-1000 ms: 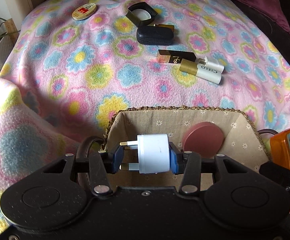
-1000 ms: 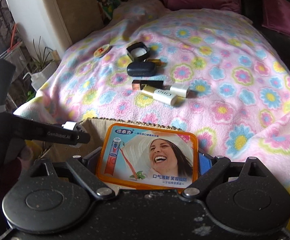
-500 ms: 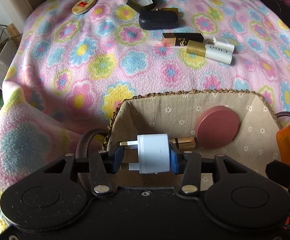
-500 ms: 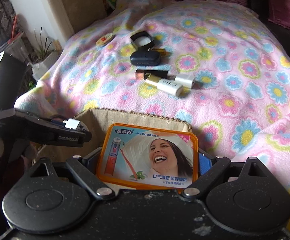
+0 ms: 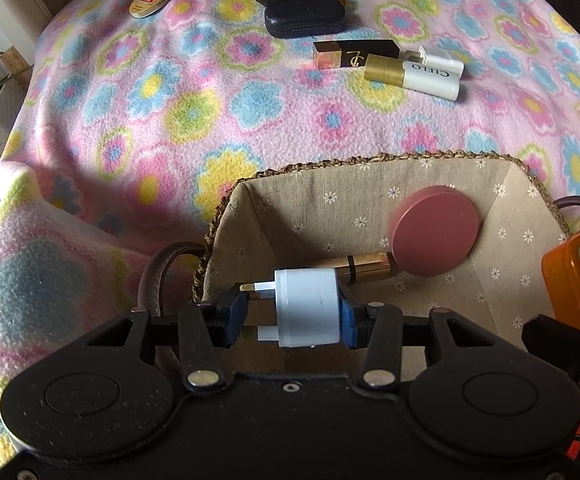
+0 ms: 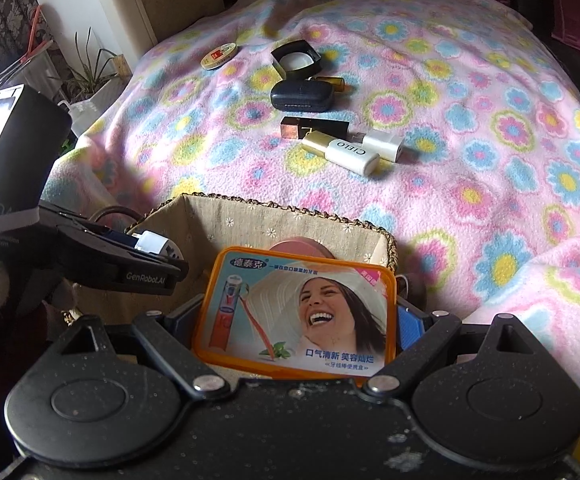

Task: Organize rigid objects
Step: 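Open the left tool to drop the adapter while the right tool releases the orange card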

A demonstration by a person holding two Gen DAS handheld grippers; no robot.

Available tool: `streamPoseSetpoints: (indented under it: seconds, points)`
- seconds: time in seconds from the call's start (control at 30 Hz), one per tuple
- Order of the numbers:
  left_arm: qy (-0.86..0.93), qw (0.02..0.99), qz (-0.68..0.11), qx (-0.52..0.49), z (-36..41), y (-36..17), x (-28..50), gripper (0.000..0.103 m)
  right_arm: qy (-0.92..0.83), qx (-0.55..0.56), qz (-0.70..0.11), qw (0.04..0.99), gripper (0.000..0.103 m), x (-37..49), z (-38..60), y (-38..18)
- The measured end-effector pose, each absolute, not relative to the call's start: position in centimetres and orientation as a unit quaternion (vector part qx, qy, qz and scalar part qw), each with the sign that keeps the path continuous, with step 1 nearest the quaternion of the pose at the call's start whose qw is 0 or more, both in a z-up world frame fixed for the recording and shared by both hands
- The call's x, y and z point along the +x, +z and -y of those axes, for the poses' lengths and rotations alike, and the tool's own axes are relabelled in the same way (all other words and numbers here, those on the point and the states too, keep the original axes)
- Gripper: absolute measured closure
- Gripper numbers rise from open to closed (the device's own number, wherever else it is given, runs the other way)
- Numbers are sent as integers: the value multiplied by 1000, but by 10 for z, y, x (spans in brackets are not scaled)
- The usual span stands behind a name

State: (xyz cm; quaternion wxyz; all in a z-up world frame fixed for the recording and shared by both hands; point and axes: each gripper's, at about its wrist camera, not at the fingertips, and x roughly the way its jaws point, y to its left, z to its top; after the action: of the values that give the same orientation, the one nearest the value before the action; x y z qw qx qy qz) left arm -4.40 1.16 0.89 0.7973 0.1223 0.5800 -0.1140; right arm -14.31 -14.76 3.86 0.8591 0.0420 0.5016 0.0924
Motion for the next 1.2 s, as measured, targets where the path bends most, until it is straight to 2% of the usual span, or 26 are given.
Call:
streamPoseSetpoints:
  seconds: [0.3,0.63,1.2]
  points:
    - [-113,768,-622,106,-16,4,-45,57,93,41,-503,858,11,-143,149,39]
    - [-114,769,-618,112,-12,2,-46,51,92,43,-508,855,11,-142,148,38]
    - [-118,767,-619,124,-10,0,-46,47,97,51,-515,850,8,-140,150,35]
